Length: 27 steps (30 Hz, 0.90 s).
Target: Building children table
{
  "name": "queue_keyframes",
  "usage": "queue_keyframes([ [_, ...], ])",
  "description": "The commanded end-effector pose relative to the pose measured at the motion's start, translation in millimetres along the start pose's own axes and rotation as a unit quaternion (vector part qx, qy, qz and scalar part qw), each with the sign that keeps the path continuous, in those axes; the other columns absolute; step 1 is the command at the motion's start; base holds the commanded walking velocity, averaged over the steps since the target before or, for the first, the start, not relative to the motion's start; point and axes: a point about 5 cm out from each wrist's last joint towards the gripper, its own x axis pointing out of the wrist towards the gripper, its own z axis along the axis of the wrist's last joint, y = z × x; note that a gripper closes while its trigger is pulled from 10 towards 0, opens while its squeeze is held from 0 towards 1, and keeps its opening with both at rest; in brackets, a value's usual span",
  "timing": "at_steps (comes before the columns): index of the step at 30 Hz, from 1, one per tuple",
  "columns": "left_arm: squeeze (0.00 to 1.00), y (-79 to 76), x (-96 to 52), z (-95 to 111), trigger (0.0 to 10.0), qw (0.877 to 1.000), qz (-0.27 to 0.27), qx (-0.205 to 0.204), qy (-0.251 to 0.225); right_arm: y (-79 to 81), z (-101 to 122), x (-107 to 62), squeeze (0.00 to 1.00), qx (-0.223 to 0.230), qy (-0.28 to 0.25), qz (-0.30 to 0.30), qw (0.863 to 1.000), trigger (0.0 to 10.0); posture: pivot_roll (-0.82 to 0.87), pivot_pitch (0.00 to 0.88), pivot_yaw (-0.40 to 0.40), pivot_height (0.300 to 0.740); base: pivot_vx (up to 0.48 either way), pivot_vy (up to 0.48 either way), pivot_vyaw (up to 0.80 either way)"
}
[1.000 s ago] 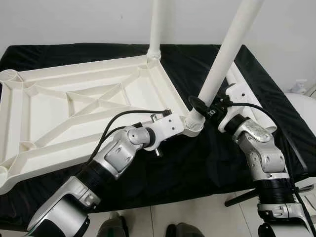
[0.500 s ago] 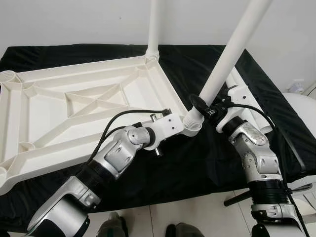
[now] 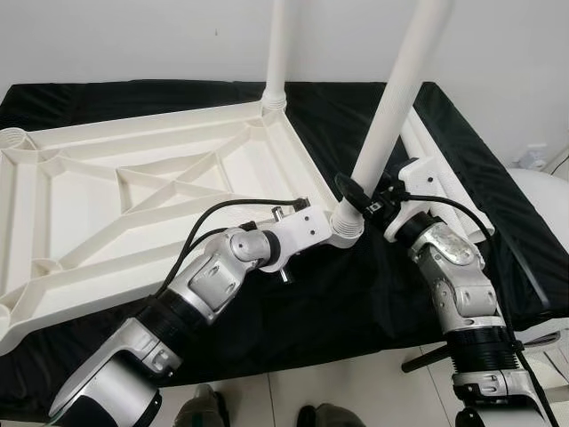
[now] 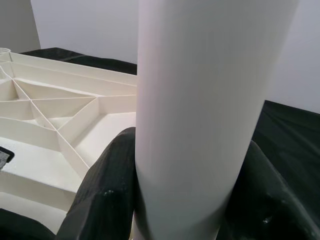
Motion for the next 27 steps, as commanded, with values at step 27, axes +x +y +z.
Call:
queue_keyframes([
  [27,0.0,-3.3,-1.7,7,10.0,0.999,-0.039,0.012,-0.007,22.0,-37,-16.3,0.0,0.029,0.058,0.044,0.997,10.0,0.01,0.091,-0.017,0.74,0.0,0.0,0.0],
])
